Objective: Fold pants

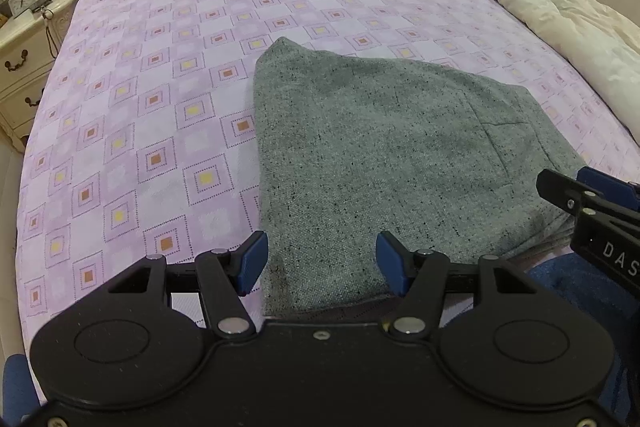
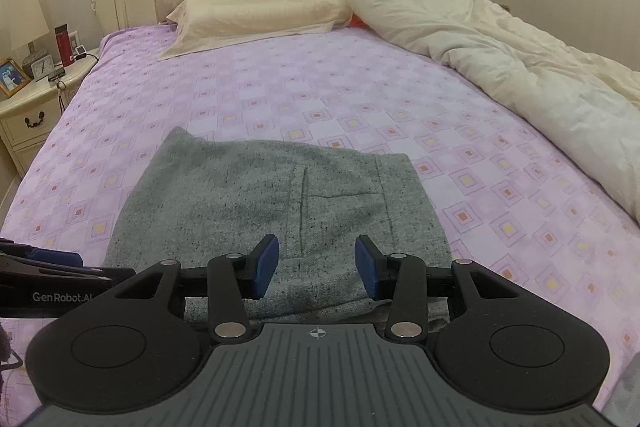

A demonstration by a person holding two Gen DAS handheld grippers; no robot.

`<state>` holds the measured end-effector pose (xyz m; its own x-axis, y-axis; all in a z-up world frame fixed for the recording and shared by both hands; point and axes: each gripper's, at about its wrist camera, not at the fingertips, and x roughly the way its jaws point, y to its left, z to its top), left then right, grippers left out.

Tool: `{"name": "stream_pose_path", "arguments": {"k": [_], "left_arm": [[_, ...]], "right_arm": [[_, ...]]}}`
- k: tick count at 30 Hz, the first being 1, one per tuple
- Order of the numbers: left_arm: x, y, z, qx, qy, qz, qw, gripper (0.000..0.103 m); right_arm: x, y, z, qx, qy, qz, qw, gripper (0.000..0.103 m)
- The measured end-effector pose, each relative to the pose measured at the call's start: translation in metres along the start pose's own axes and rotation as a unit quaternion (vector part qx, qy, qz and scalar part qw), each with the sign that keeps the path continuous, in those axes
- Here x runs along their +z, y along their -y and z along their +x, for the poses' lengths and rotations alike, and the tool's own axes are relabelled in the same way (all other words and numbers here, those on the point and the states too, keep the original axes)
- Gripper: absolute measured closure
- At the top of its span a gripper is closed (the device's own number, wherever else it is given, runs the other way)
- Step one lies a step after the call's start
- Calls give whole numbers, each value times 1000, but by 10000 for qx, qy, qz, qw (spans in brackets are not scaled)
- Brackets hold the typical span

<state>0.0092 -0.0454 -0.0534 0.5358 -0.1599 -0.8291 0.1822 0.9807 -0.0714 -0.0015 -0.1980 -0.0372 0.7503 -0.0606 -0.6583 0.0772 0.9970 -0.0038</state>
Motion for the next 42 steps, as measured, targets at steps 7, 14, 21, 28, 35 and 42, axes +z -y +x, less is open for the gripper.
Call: {"name": "stream_pose_path", "arguments": {"k": [7,14,21,28,35,42], "left_arm": [[-1,-2,-3,6,46,-47,10000,39],[1,-2,-4,-16,64,-54,10000,39],[1,-4,-4,-19,61,-82,9999,39],[3,-6,-2,-12,40,-90,10000,39],[5,-5,0,-12,20,-63,10000,39],[16,-7,7,28,29,-17,10000,38]], "right_arm": [[-1,-3,-2,-11,1,-12,10000,62],[0,-4,-2,-28,-31,-40,10000,62],[1,-4,-2,-22,-31,-35,10000,62],[1,-2,-1,26,-52,22,10000,62],[2,-1,0,98,-102,107,9998,62],[14,16,5,661,-356,553,9956,58]]}}
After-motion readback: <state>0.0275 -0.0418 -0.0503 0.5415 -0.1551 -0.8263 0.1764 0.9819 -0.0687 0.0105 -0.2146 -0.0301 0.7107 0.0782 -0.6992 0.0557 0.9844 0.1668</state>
